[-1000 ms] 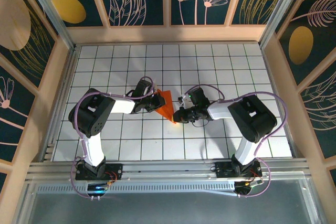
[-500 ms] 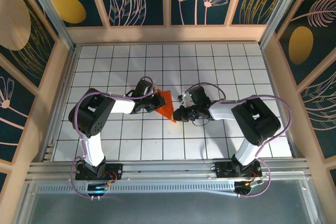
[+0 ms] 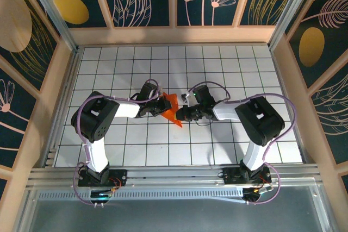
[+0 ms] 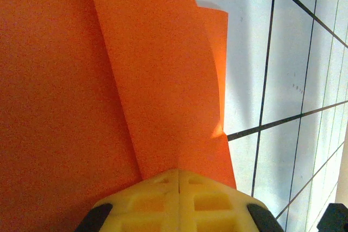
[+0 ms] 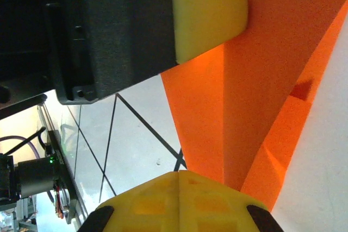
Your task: Fold a paper plane with a square sheet of paper (fold left side to right side)
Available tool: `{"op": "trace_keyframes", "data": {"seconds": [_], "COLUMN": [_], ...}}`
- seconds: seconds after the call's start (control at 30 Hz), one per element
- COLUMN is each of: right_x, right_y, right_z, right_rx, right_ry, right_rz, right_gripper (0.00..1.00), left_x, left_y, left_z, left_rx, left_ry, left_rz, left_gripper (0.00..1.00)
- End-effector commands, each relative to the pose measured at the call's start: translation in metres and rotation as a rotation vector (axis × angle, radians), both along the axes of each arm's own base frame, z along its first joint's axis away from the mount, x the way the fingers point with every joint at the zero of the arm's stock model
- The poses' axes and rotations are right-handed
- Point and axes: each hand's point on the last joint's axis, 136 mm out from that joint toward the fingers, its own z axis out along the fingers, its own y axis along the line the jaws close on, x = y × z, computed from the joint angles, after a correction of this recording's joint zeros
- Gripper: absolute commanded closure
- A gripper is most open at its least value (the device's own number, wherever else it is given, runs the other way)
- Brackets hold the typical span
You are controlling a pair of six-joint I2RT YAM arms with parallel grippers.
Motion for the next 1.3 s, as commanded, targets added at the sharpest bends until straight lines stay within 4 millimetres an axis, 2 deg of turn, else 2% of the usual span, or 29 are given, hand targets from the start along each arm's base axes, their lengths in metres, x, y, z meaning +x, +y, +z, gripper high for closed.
{"op": "trace_keyframes", "data": {"seconds": [0.0,0.43,1.27], "right_x": [0.004,-0.012,-0.028], "right_y": [0.002,-0.002,-0.007], "right_z": [0.001,-0.013,-0.02], "right_rx": [0.016,-0.001,-0.03], "right_ry": [-0.023,0.021,0.041], "right_rz": [0.016,0.019,0.031], "right_gripper": [1.0,1.0,1.0], "left_x": [-0.013,-0.013,-0.013], "left_y": [0.022,0.022,0.022], "left_z": [-0.036,-0.036,-0.038], "left_rx": [0.119,0.123,0.126], "left_ry": [0.071,0.07,0.074], "left_rz": [0.034,0.033,0.033], "left_gripper": [1.0,1.0,1.0]}}
